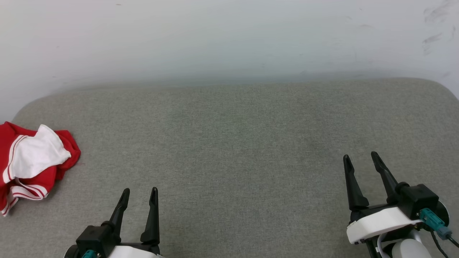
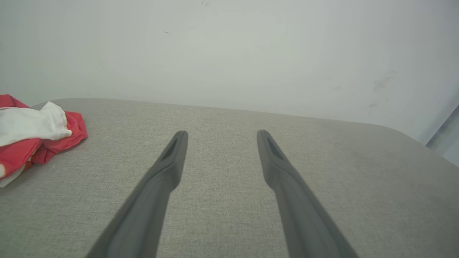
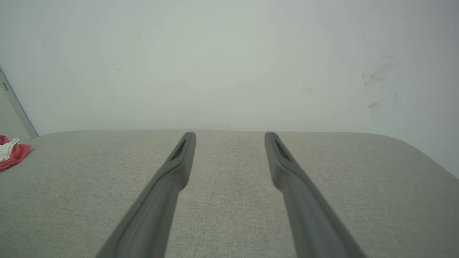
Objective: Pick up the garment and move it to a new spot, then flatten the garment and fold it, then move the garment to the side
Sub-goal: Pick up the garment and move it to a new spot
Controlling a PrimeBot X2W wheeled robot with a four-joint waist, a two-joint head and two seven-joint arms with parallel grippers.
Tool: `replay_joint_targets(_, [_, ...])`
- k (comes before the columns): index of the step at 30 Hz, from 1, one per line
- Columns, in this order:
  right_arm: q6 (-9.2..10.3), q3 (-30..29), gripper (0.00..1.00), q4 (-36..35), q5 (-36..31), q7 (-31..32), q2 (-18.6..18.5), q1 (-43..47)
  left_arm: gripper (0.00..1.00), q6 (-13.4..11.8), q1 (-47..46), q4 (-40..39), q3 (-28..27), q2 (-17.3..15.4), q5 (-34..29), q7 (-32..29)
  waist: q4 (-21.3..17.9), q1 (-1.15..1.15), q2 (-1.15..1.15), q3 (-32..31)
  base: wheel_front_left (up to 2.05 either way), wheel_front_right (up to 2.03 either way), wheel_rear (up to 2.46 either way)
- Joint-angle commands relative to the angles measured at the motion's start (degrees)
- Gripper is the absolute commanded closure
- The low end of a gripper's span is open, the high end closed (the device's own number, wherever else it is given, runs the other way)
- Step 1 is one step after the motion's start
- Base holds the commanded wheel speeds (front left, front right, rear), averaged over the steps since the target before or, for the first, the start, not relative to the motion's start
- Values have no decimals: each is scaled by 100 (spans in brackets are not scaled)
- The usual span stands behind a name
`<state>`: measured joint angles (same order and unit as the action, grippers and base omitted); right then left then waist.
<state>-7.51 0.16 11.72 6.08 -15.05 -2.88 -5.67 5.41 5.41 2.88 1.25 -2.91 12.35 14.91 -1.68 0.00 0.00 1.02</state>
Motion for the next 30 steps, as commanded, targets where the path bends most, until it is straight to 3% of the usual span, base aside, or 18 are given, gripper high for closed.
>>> replay_joint_targets(1, [4,39,0,-24,62,-19,1,-3,0,7,-38,21,-22,4,30,44,50,0,0,-12,0,0,0])
replay_joint_targets(9, [4,314,0,-52,100,-17,-1,120,0,22,-37,99,-90,4,125,37,369,0,0,-55,0,0,0])
replay_joint_targets(22, [4,691,0,63,293,-17,2,269,0,102,78,234,-338,5,-62,31,1467,0,0,-197,0,0,0])
replay_joint_targets(30, [4,843,0,117,408,-17,1,338,0,157,155,243,-351,4,-143,31,1913,0,0,-283,0,0,0])
